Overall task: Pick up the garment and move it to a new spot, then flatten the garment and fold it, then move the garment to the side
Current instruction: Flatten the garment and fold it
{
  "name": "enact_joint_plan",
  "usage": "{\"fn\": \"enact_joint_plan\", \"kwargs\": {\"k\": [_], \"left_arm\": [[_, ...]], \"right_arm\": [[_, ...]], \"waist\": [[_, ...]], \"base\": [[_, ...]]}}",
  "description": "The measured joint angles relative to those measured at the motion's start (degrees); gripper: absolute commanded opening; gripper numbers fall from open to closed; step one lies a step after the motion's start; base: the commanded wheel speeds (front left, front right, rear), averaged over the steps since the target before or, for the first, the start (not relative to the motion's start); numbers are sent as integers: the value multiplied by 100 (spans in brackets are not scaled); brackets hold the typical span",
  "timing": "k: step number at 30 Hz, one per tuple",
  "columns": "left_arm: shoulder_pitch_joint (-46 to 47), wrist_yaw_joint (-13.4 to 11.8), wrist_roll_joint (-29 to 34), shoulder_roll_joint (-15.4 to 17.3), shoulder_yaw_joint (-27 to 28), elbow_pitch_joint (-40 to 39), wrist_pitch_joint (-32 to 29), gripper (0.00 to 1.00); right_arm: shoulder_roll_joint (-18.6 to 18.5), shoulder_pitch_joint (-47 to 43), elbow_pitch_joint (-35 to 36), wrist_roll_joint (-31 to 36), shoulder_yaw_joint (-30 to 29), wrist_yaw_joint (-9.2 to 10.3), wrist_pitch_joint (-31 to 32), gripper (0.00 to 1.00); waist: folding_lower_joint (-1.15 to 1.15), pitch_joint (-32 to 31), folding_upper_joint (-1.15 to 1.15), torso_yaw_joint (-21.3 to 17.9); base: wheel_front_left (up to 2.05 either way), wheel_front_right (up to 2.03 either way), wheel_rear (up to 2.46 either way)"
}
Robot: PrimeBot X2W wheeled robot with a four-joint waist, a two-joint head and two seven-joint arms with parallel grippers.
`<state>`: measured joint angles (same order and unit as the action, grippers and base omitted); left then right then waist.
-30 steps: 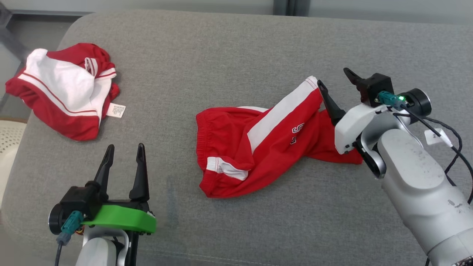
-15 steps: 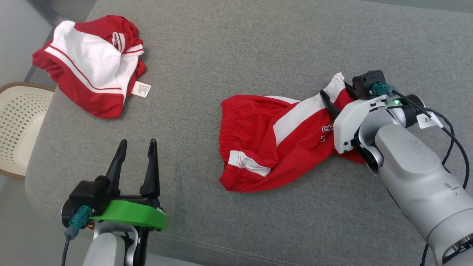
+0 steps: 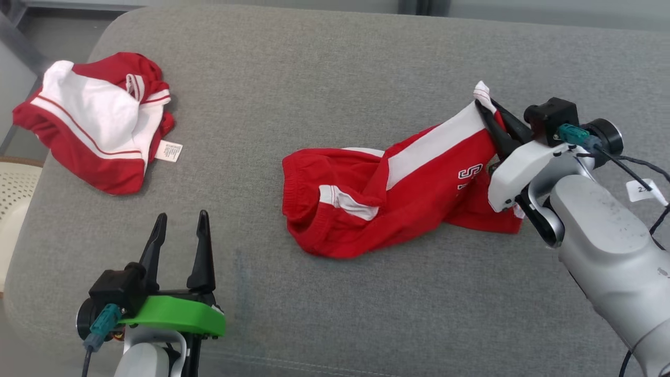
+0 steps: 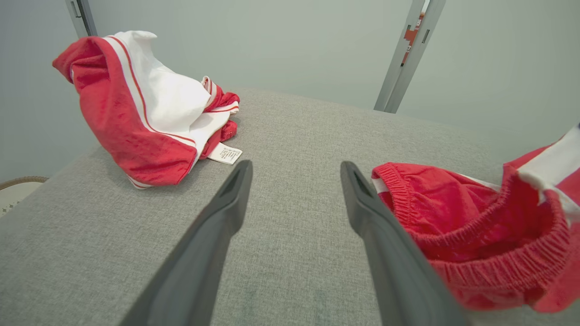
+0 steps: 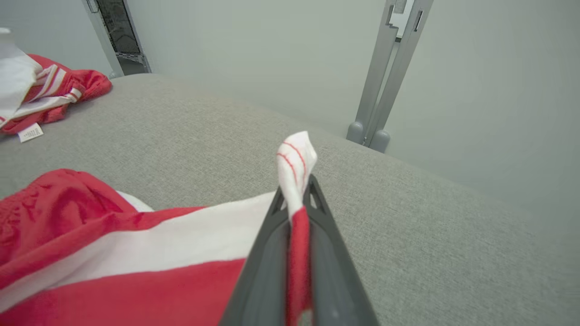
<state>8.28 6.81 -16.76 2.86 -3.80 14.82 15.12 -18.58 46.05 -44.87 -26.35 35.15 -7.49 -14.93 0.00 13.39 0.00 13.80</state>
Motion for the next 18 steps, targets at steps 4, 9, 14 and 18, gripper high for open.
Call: {"fn": "enact_joint_plan", "kwargs": {"k": [4,9,14,18], "left_arm": [[-99,8,34,-2,56,-2,0,100],[-159,8,55,-2,86,-33,0,100],[-177,21,136,-4,140,-27,0,100],[-181,26,170,-4,132,-9,0,100]], "right_arm": [[-222,-951,1415,366,-666,0,-13,0],[-304,-2322,2643,695,-1224,0,-13,0],[-96,-3373,3320,816,-1705,0,-13,0],[230,-3985,3419,893,-2046,0,-13,0]], "waist": [[0,-135,0,-286],[0,-246,0,-534],[0,-286,0,-722],[0,-316,0,-821]], "base": [[0,0,0],[0,0,0],[0,0,0],[0,0,0]]}}
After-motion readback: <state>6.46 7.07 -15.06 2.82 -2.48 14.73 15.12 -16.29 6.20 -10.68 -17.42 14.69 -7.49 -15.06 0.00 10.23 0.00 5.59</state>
